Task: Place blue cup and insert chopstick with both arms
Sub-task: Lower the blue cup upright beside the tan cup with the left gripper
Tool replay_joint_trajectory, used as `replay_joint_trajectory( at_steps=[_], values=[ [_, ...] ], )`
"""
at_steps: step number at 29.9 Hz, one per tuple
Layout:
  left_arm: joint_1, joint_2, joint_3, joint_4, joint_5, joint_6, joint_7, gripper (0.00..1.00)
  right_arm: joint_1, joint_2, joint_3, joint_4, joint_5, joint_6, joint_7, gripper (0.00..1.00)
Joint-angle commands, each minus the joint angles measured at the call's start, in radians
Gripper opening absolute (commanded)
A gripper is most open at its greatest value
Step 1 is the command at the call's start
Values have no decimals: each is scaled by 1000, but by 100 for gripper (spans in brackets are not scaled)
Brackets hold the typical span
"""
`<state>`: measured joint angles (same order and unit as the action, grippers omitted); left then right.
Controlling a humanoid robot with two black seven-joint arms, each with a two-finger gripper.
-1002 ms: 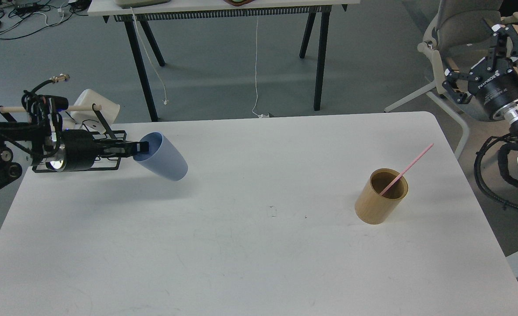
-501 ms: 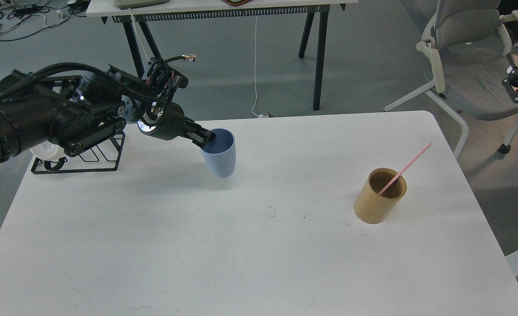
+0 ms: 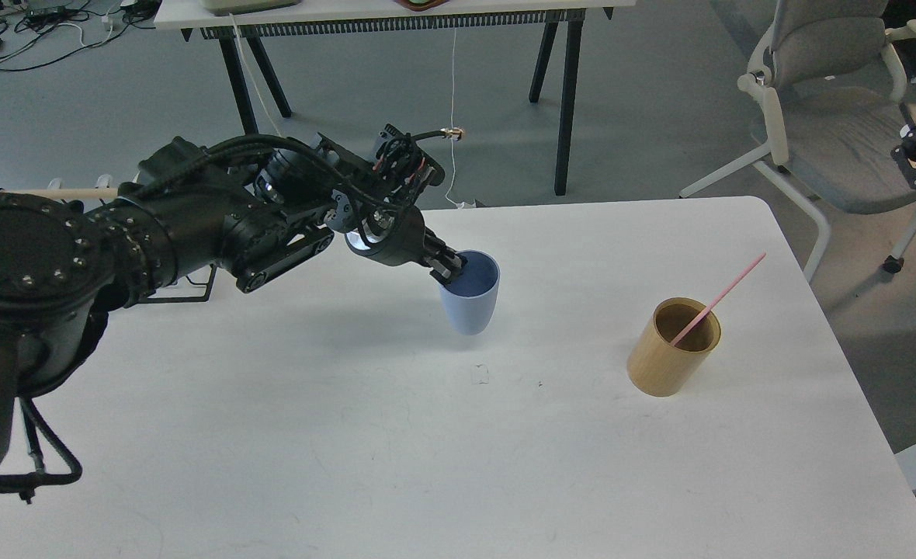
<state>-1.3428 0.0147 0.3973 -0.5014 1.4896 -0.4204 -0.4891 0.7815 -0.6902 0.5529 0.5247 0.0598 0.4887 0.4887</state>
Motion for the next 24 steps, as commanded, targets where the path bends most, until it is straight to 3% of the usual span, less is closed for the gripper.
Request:
replay_joint_trajectory(
  at_steps=[1,15,24],
  values=[
    [33,-15,-2,61,30,0,0,1,-1,0,-1,0,0,0,0,97],
    [88,-15,-17,93,41,9,0,2,-5,1,-1,0,0,0,0,97],
    [93,-15,-81,1,26,3,0,2,-5,0,-4,-2,-1,0,0,97]
  ],
)
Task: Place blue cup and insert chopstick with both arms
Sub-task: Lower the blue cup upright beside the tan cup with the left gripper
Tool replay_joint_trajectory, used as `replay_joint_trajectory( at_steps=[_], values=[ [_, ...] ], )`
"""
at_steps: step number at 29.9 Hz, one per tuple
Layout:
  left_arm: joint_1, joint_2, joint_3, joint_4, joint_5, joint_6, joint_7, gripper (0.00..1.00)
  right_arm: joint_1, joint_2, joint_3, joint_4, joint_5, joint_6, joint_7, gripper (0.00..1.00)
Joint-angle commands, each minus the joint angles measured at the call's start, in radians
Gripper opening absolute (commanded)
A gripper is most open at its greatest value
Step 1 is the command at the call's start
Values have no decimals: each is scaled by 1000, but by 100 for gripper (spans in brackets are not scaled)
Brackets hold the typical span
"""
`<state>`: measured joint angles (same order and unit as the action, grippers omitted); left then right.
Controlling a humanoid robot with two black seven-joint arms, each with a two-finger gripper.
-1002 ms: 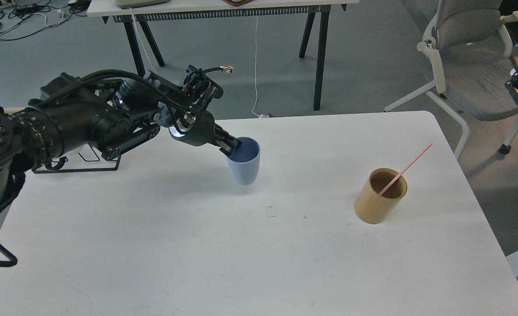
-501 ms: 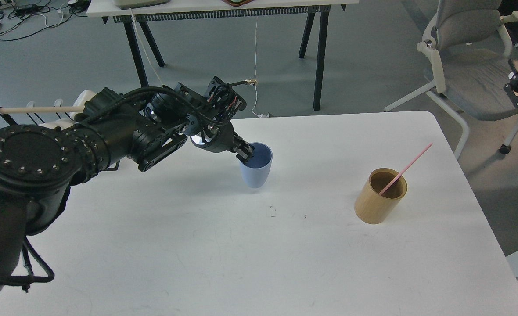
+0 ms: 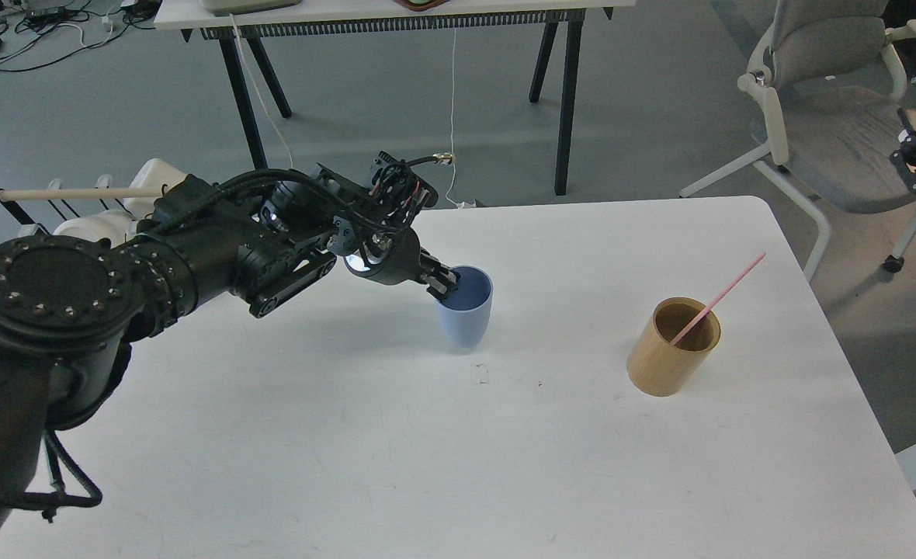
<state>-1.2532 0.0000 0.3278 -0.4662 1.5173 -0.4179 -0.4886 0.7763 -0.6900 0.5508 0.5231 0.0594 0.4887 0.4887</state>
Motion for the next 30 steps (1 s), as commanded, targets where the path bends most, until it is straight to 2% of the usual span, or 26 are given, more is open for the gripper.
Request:
replay_joint_trajectory(
  at_steps=[1,11,19,22,30],
  values=[
    [6,0,-12,-34,0,4,0,2,0,0,-2,0,-1,0,0,97],
    [38,0,-10,-13,6,27,0,3,-3,0,-2,-9,-1,0,0,97],
    [40,0,-18,-12,-3,27,0,12,-5,0,-2,-9,-1,0,0,97],
    [41,0,-61,-28,-11,24,0,15,-8,0,0,-9,-1,0,0,97],
    [51,0,-78,-43,-14,22,0,20,-6,0,-2,-8,-1,0,0,97]
  ],
)
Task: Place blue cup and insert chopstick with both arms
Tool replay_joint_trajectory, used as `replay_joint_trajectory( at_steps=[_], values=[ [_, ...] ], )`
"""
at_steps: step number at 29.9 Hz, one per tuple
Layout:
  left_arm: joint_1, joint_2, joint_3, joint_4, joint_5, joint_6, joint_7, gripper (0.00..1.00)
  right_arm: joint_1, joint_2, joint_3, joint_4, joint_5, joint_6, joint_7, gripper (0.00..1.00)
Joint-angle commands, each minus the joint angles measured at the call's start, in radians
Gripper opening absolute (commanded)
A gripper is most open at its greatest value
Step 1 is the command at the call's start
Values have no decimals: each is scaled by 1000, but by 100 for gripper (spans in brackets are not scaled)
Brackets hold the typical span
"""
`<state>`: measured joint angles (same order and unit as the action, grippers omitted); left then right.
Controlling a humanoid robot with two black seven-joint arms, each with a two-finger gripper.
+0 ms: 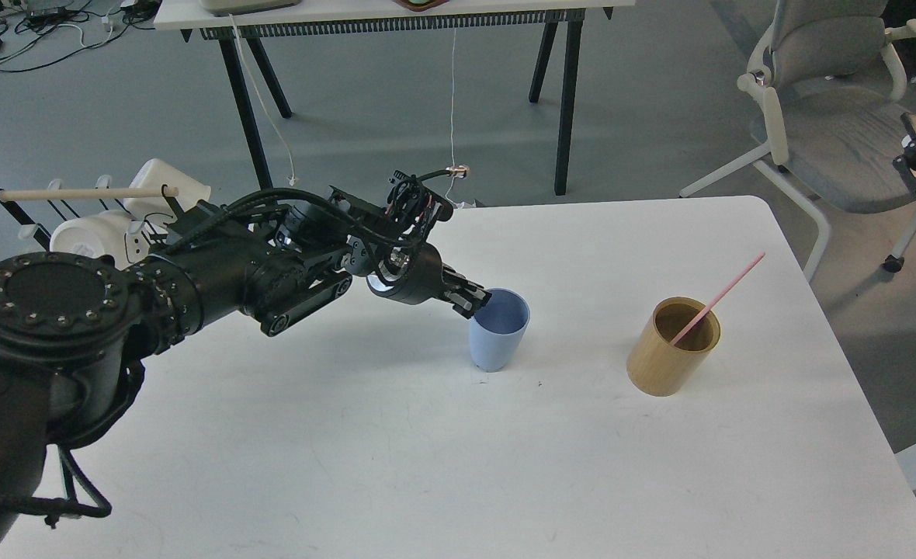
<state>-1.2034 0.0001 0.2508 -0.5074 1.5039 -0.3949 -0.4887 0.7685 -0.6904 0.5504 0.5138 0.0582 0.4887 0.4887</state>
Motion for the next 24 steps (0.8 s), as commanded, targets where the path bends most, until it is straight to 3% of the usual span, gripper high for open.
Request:
replay_joint_trajectory(
  at_steps=[1,4,10,13,19,24],
  values=[
    [1,0,-1,-2,-1,-1,0,21,2,0,-1,2,0,0,0,97],
    [1,0,-24,-2,-4,-6,0,30,0,0,-1,2,0,0,0,97],
    [8,0,-186,-2,-69,-56,0,74,0,-12,-30,18,-32,0,0,97],
    [31,24,-303,-2,-219,-94,0,77,21,-44,-63,18,-110,0,0,97],
    [116,136,-557,-52,-546,-94,0,80,109,-162,-61,35,-296,0,0,97],
    [189,192,-743,-151,-786,-94,0,80,164,-311,-61,162,-435,0,0,97]
  ],
)
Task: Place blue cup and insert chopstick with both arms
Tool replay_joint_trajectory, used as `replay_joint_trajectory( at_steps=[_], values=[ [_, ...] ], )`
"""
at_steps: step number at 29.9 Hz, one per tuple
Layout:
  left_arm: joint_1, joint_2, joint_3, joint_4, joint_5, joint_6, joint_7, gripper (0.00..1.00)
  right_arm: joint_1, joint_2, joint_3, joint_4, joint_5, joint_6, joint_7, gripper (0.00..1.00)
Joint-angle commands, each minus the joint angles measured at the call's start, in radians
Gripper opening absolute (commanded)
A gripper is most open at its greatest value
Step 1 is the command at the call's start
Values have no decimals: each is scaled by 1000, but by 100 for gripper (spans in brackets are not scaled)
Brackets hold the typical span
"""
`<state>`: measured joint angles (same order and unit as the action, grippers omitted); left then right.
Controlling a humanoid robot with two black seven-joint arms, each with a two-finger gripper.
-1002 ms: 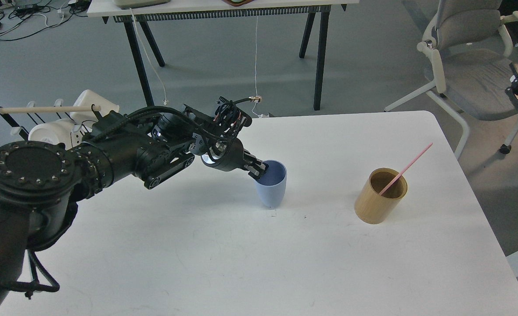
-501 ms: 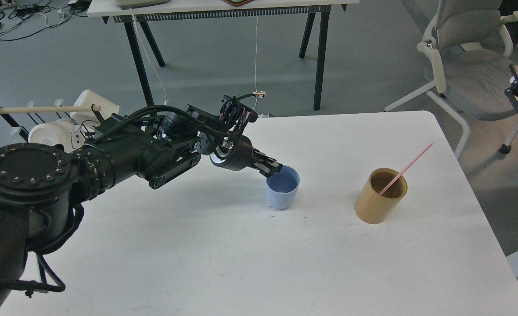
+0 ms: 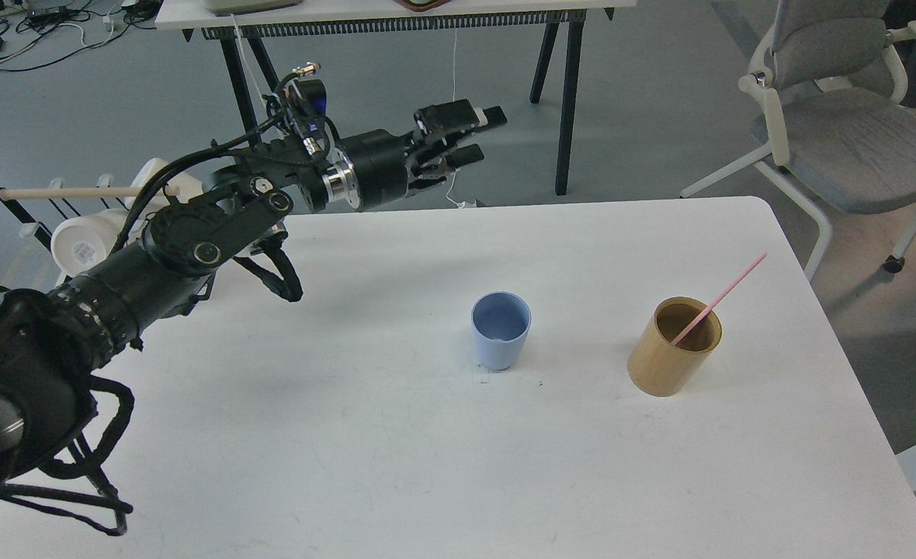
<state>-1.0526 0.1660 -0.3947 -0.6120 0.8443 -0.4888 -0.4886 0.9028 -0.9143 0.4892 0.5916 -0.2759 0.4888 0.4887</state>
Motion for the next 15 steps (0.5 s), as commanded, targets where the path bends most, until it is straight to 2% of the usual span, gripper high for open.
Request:
replay_joint_trajectory(
  at_steps=[1,6,11,15],
  values=[
    [49,27,-124,-48,-160,0,0,80,39,-122,3,124,-165,0,0,97],
    [94,29,-231,-49,-254,0,0,80,45,-262,57,368,-435,0,0,97],
    [122,36,-294,-49,-272,0,0,80,16,-399,10,623,-765,0,0,97],
    [135,47,-294,-51,-272,0,0,80,-56,-414,-119,720,-832,-437,0,97]
  ],
)
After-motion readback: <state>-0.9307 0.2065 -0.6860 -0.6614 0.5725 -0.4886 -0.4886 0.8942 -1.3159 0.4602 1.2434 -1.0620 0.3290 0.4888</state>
